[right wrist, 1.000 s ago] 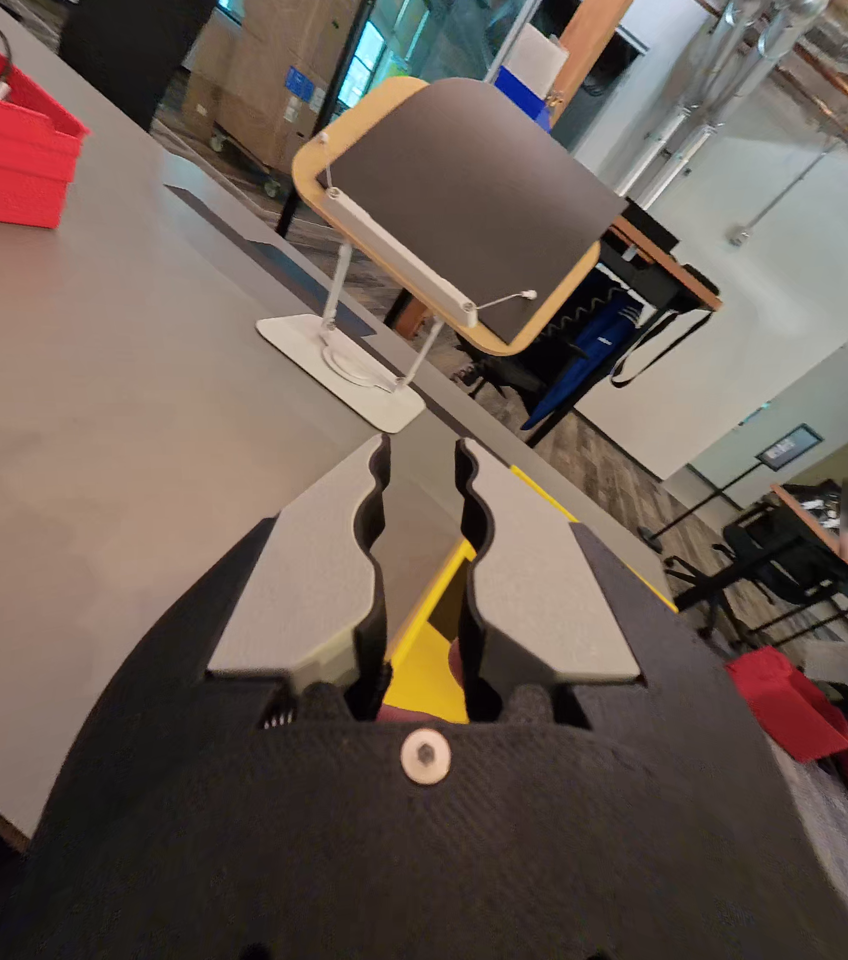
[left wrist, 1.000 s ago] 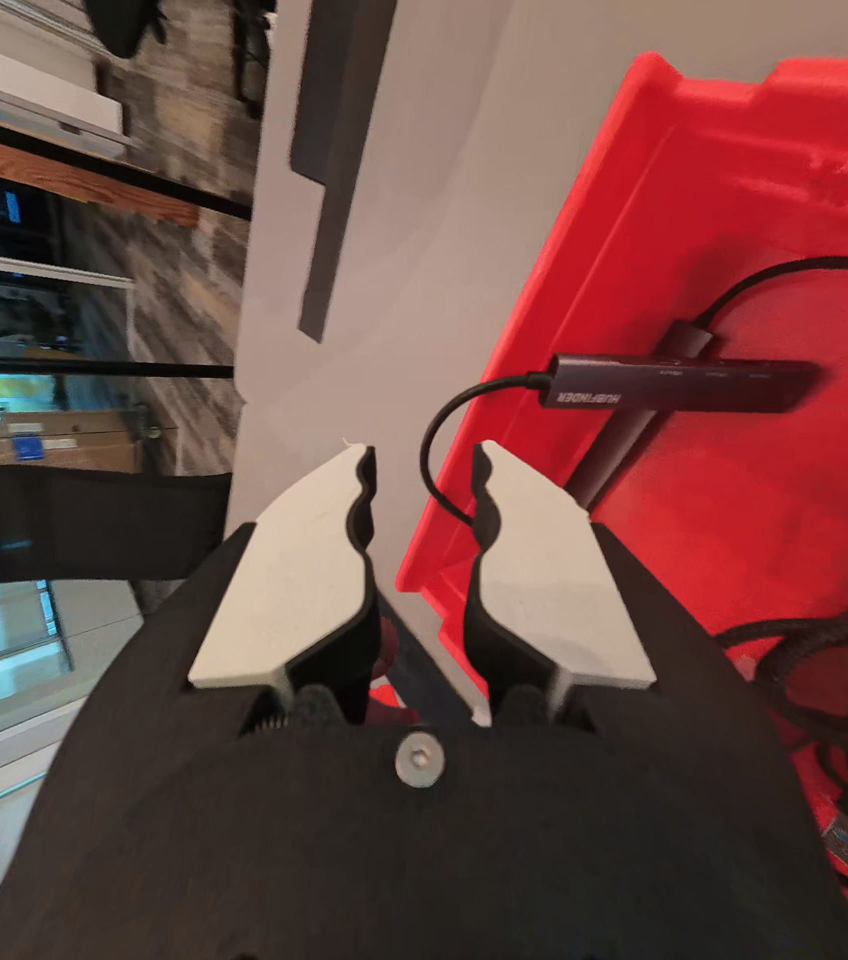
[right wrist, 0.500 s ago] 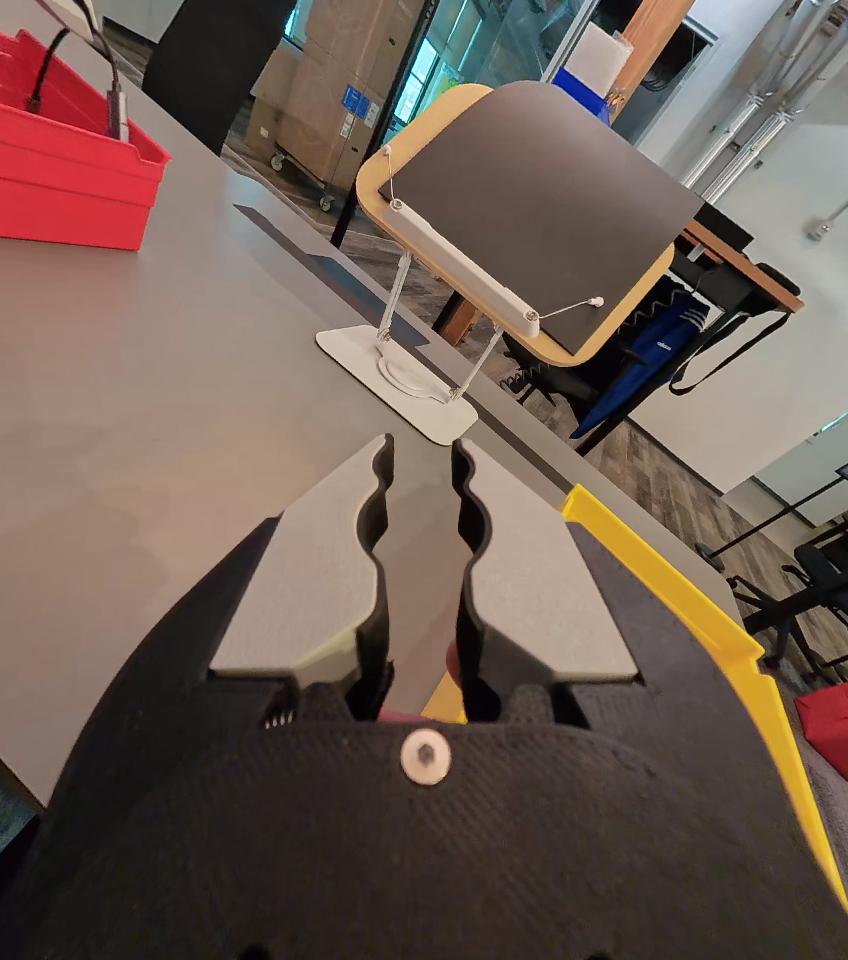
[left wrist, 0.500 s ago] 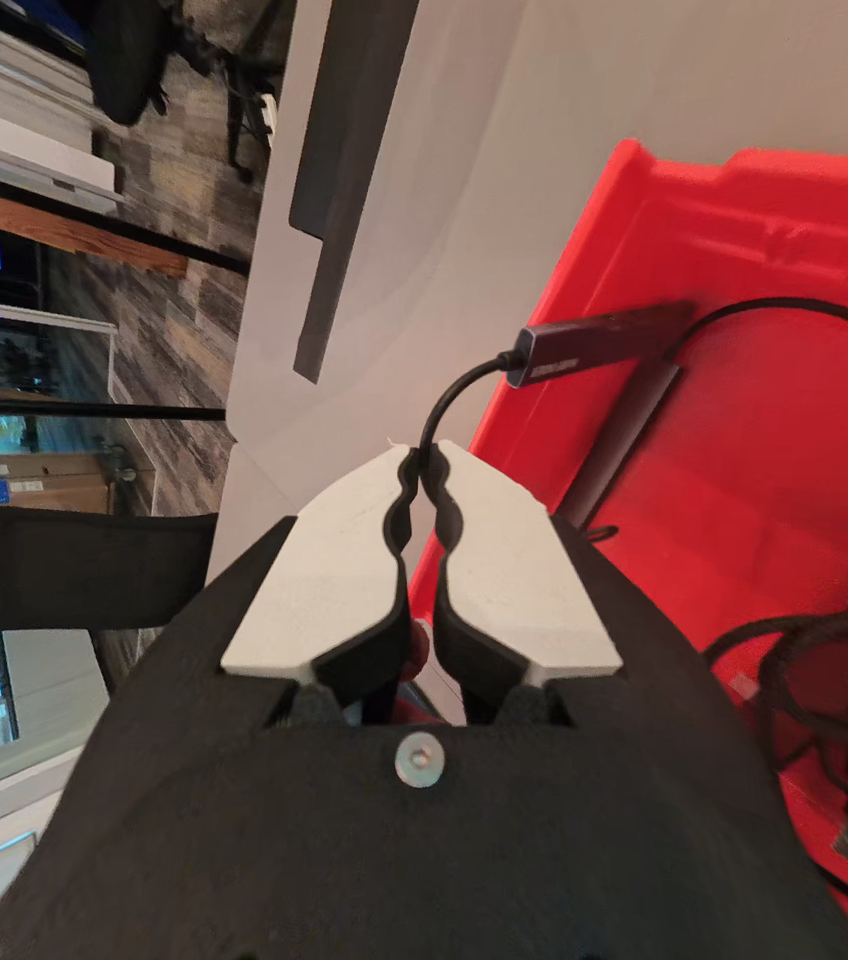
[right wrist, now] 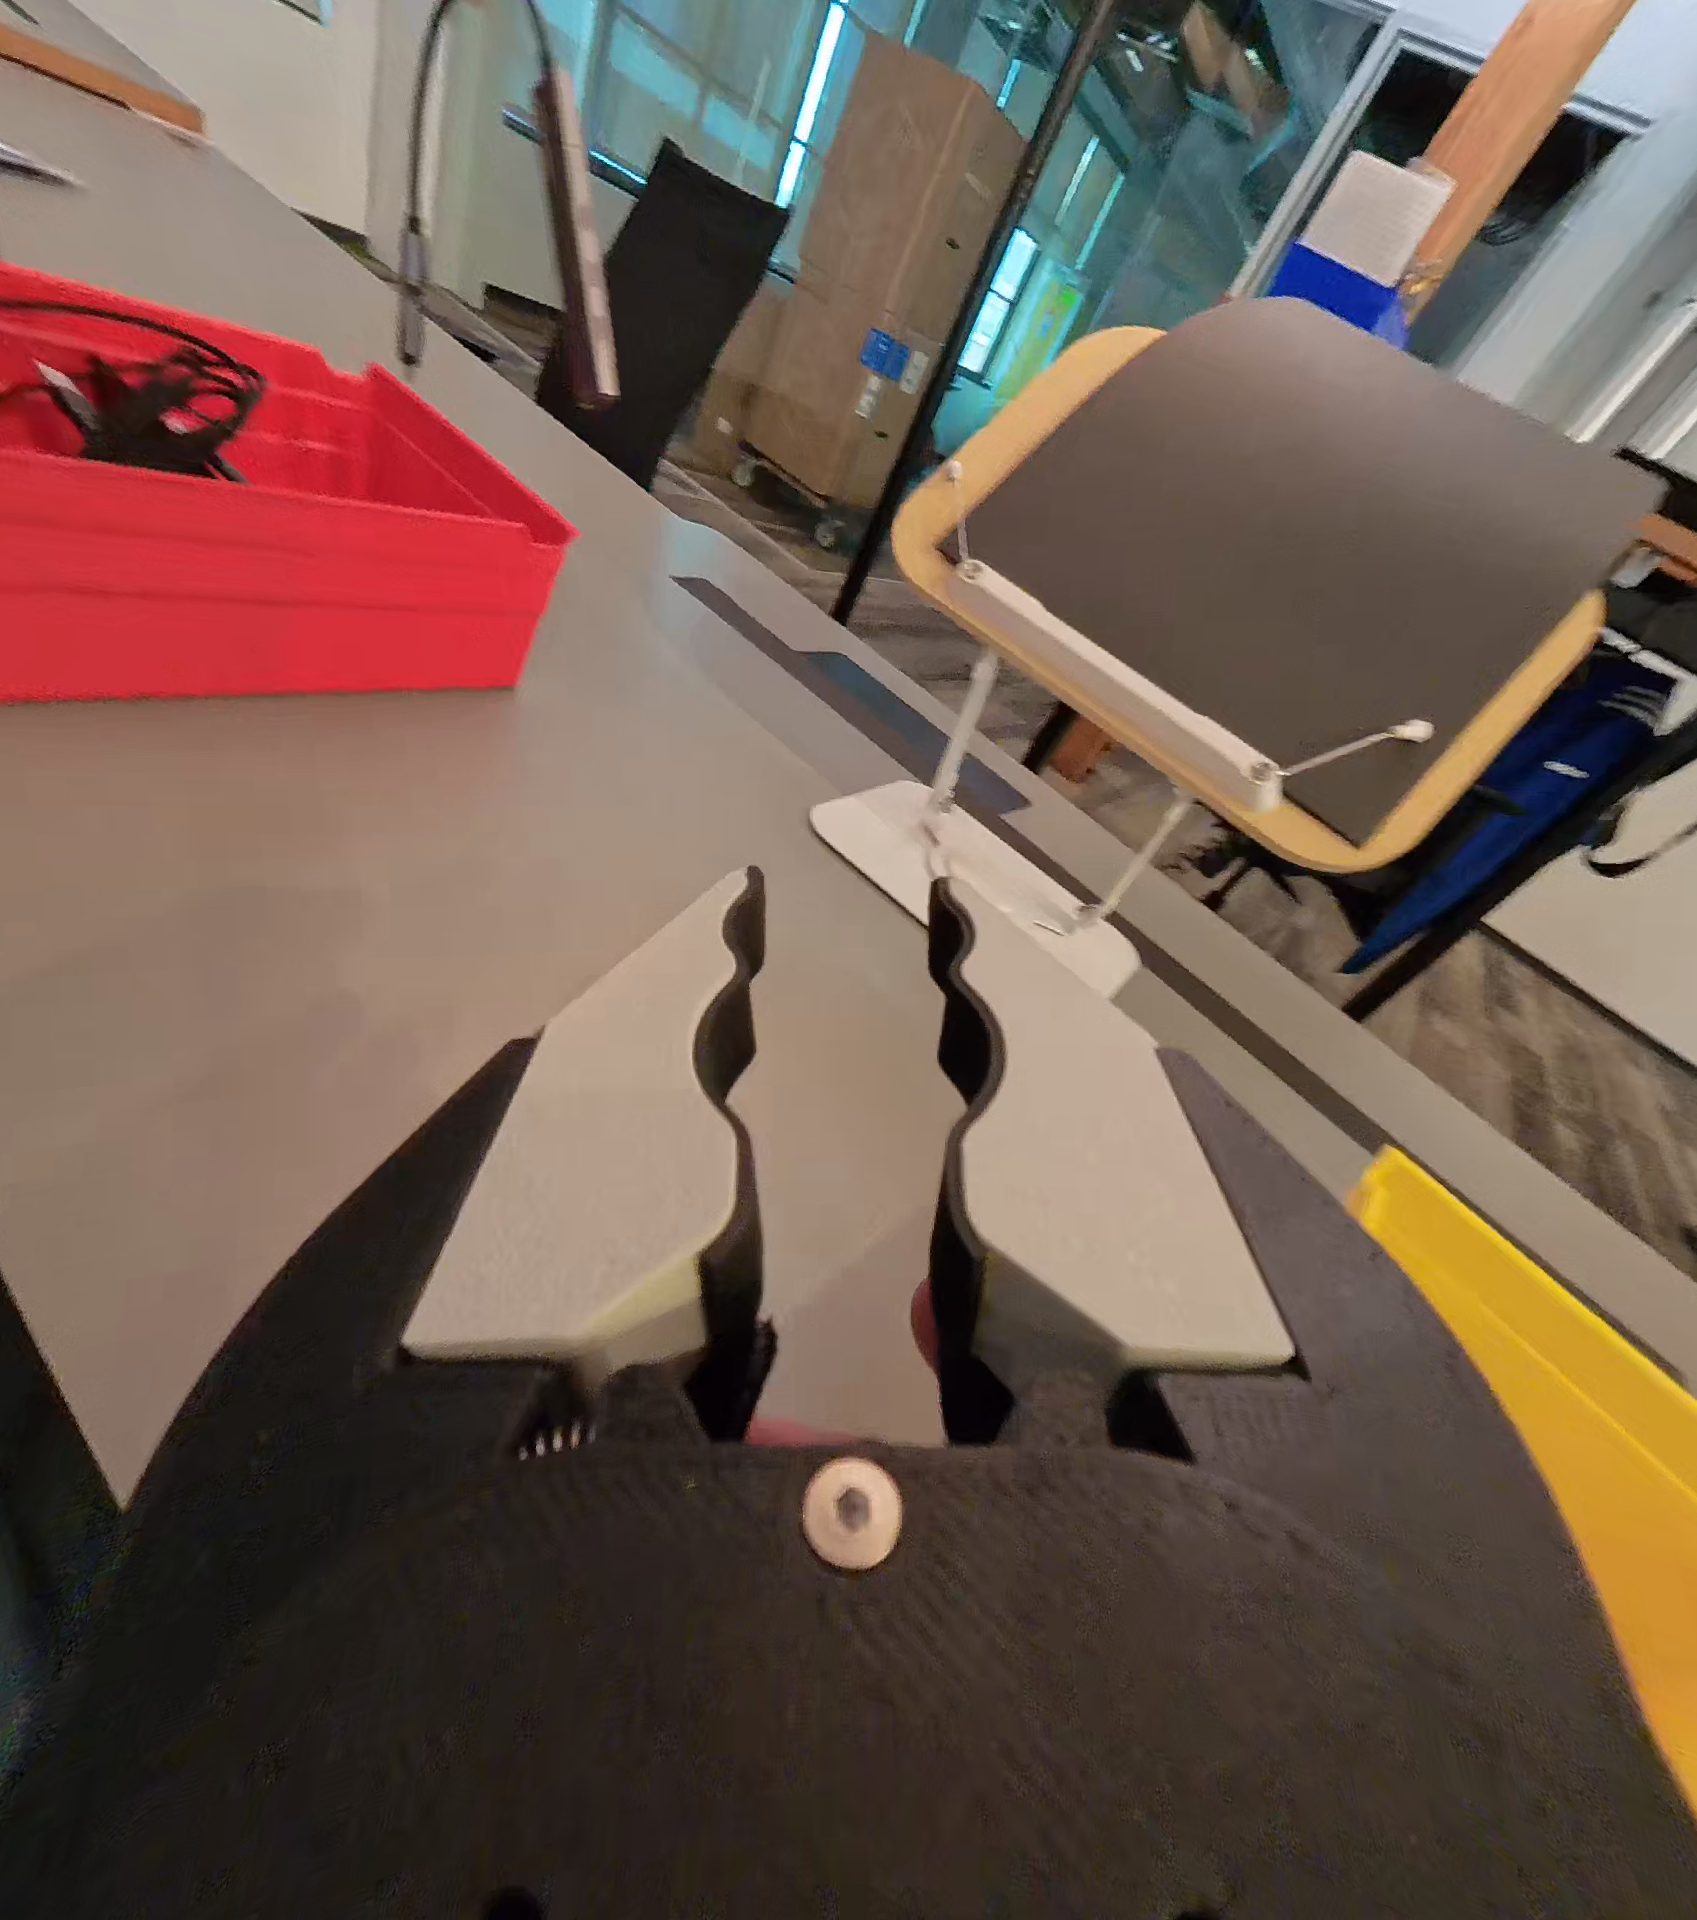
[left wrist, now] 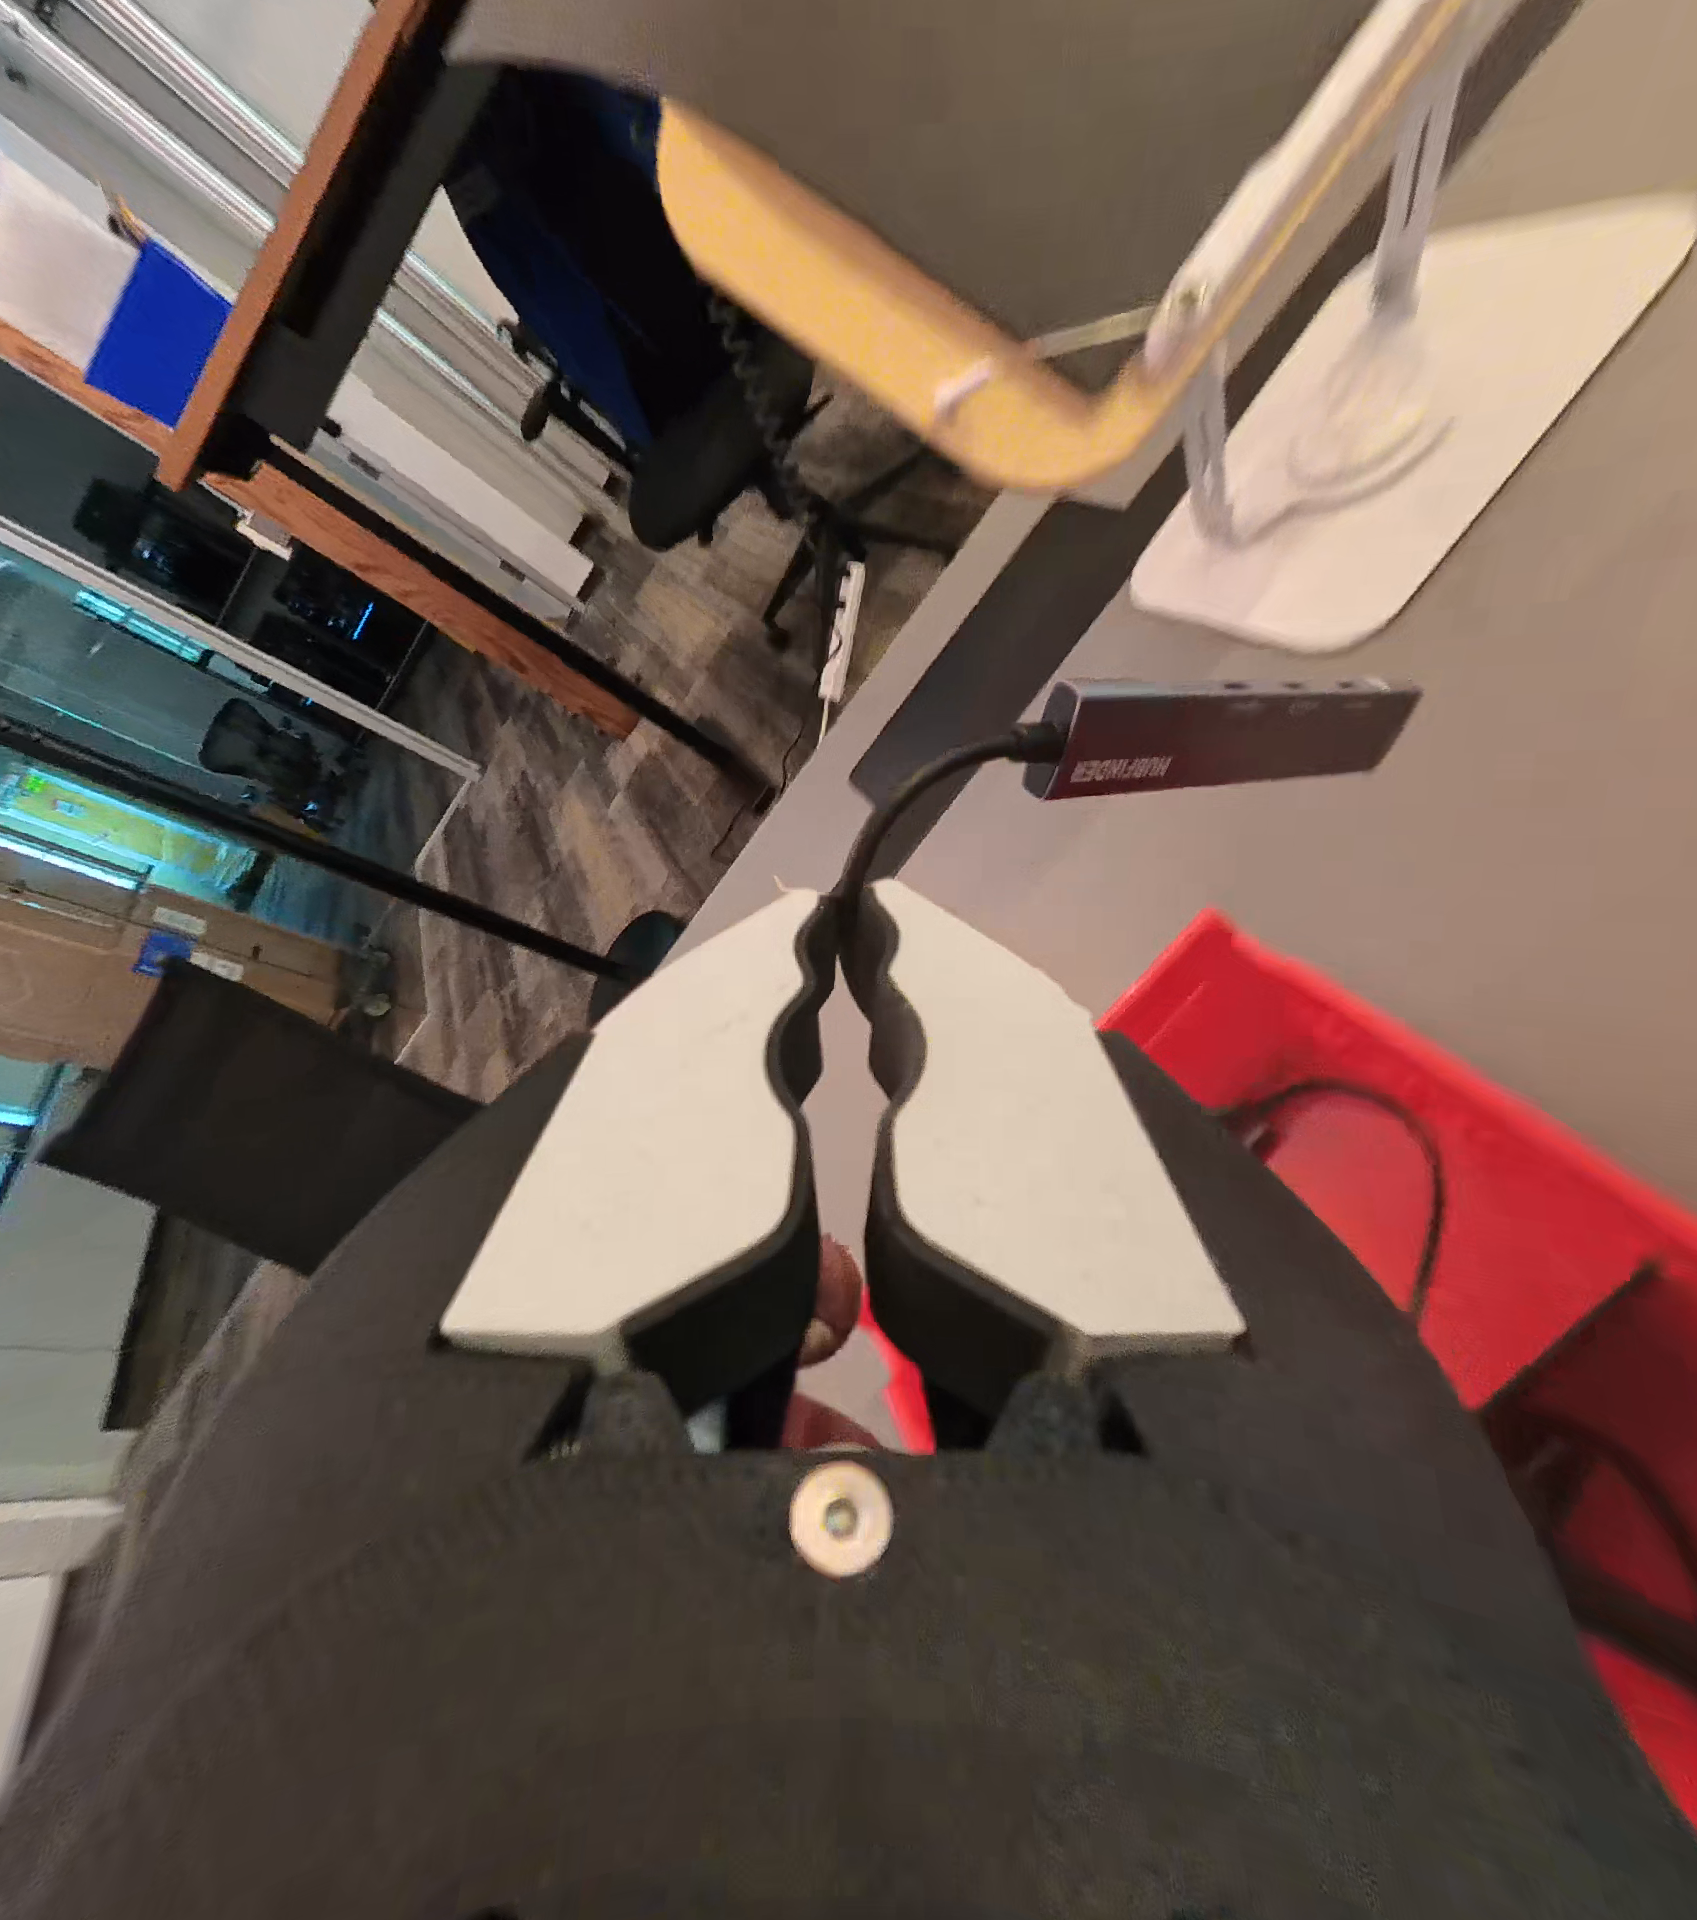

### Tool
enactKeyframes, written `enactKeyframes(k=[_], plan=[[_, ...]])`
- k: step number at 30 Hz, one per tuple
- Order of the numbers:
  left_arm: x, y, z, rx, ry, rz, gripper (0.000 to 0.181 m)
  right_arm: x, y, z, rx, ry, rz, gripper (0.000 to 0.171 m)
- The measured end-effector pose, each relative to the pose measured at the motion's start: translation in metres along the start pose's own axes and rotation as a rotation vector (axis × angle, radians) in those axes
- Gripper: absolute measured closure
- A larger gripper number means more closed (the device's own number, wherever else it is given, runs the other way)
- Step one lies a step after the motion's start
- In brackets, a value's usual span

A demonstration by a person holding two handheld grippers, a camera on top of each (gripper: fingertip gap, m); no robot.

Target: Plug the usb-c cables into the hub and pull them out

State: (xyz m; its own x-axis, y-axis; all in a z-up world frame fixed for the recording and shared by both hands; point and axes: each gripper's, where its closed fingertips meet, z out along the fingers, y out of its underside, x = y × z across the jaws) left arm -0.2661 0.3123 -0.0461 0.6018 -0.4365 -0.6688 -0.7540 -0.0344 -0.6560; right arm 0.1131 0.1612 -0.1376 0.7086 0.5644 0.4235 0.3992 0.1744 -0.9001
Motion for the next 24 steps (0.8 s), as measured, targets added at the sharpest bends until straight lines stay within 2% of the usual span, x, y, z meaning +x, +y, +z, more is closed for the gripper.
enactKeyframes(k=[8,15,16,21,24], plan=[[0.078,-0.098,-0.013,0.249,0.175,-0.157,0.178,-0.035,-0.021,0.050,0.074,-0.144,0.115,0.123],[0.146,-0.144,-0.023,0.378,0.317,-0.184,0.178,-0.045,-0.052,0.072,0.246,-0.268,0.323,0.110],[0.153,-0.146,-0.023,0.381,0.329,-0.185,0.178,-0.047,-0.057,0.072,0.267,-0.289,0.342,0.113],[0.188,-0.137,-0.017,0.348,0.422,-0.208,0.178,-0.052,-0.061,0.075,0.284,-0.279,0.306,0.166],[0.193,-0.130,-0.015,0.332,0.429,-0.218,0.178,-0.053,-0.058,0.076,0.273,-0.312,0.350,0.165]])
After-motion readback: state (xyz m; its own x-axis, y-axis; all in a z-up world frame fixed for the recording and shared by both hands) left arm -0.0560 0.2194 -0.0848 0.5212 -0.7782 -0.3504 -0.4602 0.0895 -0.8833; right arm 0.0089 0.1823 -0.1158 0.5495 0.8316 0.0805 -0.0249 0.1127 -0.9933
